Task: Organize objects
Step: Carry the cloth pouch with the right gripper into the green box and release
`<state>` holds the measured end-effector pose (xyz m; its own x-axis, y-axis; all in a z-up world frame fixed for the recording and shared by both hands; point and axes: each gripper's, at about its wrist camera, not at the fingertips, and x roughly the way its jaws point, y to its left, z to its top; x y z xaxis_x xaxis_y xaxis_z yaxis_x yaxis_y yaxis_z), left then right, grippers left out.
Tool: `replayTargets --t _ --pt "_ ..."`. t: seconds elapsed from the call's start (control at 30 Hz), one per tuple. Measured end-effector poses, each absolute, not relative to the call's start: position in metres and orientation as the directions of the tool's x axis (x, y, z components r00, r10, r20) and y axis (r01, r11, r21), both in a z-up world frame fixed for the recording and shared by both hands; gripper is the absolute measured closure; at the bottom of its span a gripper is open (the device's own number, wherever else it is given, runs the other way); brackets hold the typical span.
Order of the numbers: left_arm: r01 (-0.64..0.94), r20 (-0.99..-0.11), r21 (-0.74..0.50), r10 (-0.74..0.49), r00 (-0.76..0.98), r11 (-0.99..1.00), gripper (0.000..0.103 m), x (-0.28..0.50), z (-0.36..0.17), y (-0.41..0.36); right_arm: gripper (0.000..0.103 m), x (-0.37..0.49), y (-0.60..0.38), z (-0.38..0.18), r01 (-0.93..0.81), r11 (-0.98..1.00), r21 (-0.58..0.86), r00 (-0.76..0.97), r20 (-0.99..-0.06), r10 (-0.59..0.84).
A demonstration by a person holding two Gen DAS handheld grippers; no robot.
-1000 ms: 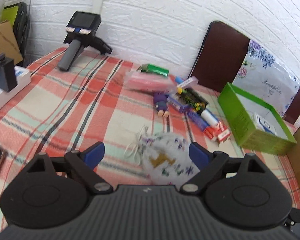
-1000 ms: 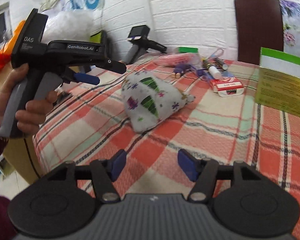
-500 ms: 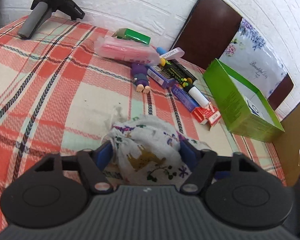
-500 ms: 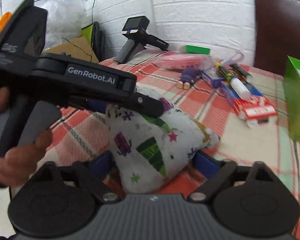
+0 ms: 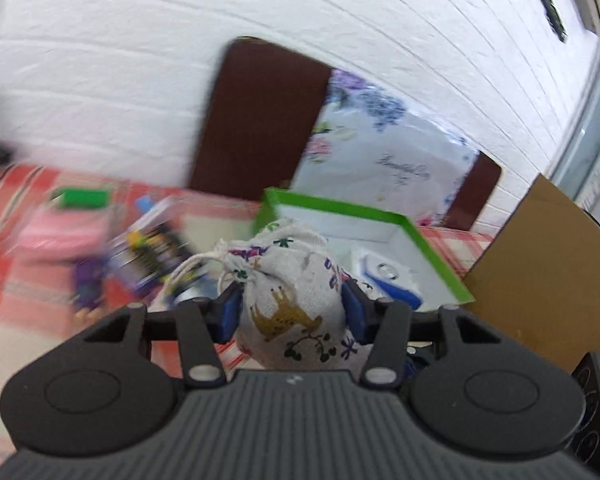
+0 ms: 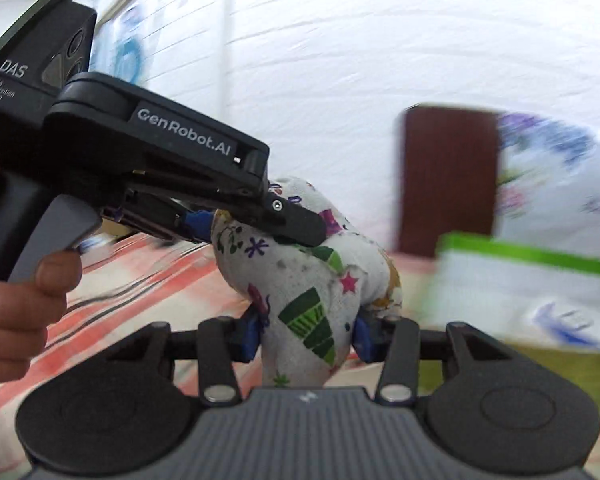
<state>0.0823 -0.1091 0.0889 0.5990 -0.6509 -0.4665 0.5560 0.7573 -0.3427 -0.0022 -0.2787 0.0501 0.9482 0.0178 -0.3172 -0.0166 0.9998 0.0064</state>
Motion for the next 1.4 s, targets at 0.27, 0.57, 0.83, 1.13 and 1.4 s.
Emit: replayTargets --t 0.27,0.57,0.83,1.13,1.4 --pt "0.623 -0.508 -0.284 -0.665 0.546 0.729 0.048 0.134 0.08 -0.215 0.06 0.031 -0.373 0.044 0.143 0.988 0.057 0.934 -0.338 -0.116" --pt "0.567 -0.617 -0.181 -0.542 0.571 0.804 0.038 0.159 0.047 -0.238 0.023 0.054 -0.388 0.015 0.173 0.98 0.102 0.917 -0.378 -0.123" --pt "0.573 -0.603 -0.122 -0.519 0.605 0.81 0.033 0.121 0.055 -0.232 0.017 0.024 -0.381 0.024 0.238 0.961 0.139 0.925 -0.334 -0.181" --pt "0.526 -0.608 -0.05 -0.444 0.658 0.849 0.029 0.059 0.064 -0.214 0.015 -0.045 -0.372 0.02 0.32 0.927 0.193 0.906 -0.348 -0.24" --pt "0.477 -0.652 0.002 -0.361 0.667 0.879 0.029 0.021 0.05 -0.183 0.015 -0.081 -0.353 0.014 0.327 0.914 0.241 0.884 -0.419 -0.206"
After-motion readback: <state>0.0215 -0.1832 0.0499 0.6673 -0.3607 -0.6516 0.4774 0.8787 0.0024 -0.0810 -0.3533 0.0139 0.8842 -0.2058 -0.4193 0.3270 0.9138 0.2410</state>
